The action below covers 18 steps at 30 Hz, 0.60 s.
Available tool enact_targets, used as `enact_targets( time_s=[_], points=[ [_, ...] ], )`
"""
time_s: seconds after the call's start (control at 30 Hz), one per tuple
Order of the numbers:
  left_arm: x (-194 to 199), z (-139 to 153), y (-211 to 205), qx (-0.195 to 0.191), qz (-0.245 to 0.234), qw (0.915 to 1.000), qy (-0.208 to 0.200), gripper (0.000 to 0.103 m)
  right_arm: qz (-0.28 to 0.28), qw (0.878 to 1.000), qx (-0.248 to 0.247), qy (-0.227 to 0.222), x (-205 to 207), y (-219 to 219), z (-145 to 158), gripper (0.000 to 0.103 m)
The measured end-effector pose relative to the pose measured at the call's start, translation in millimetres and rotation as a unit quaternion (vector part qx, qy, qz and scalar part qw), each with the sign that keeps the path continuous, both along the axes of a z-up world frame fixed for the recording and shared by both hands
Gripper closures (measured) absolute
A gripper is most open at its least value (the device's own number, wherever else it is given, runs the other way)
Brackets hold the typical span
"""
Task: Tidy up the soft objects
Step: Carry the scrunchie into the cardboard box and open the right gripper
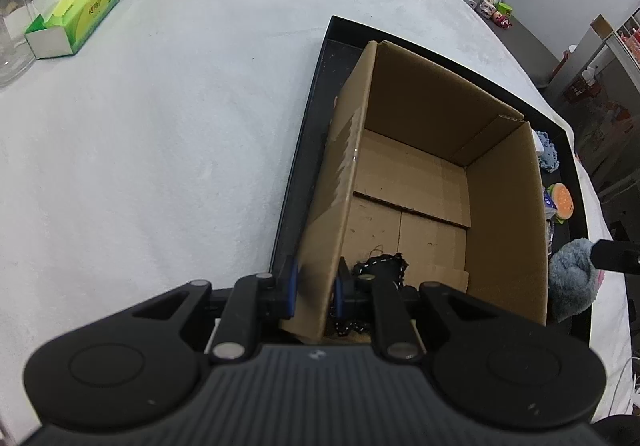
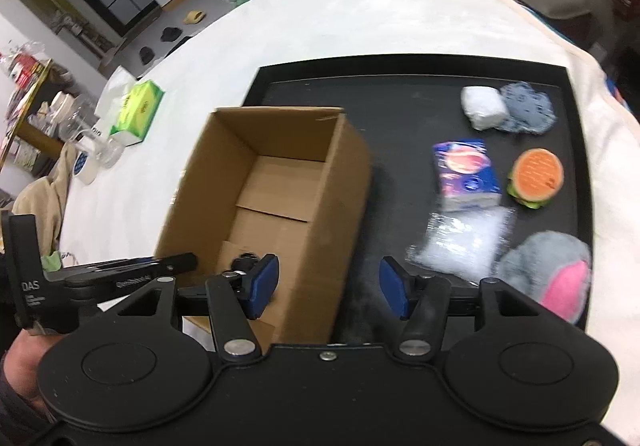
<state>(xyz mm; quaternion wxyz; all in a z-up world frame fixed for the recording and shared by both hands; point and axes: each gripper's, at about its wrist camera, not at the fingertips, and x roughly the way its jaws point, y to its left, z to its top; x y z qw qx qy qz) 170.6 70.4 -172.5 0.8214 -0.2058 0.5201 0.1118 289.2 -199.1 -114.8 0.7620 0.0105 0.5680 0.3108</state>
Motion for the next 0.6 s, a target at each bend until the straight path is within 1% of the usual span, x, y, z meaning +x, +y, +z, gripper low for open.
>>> enact_targets(
  time_s=[0.1, 0.43, 0.6],
  points=[
    [2, 1, -1, 0.003, 0.001, 1.0000, 0.006, 0.087, -0.010, 1.000, 0.002, 0.000, 2, -12, -2, 0.047],
    [9, 10, -14, 0.036, -0.016, 0.9991, 0.017, 0.088, -0.041, 0.999, 0.008, -0.004, 9, -49, -7, 0.047],
    [13, 16, -22, 0.057, -0.023, 0.9977, 0.030, 0.087, -0.060, 0.998, -0.002, -0.005, 12, -68, -17, 0.045]
  ],
)
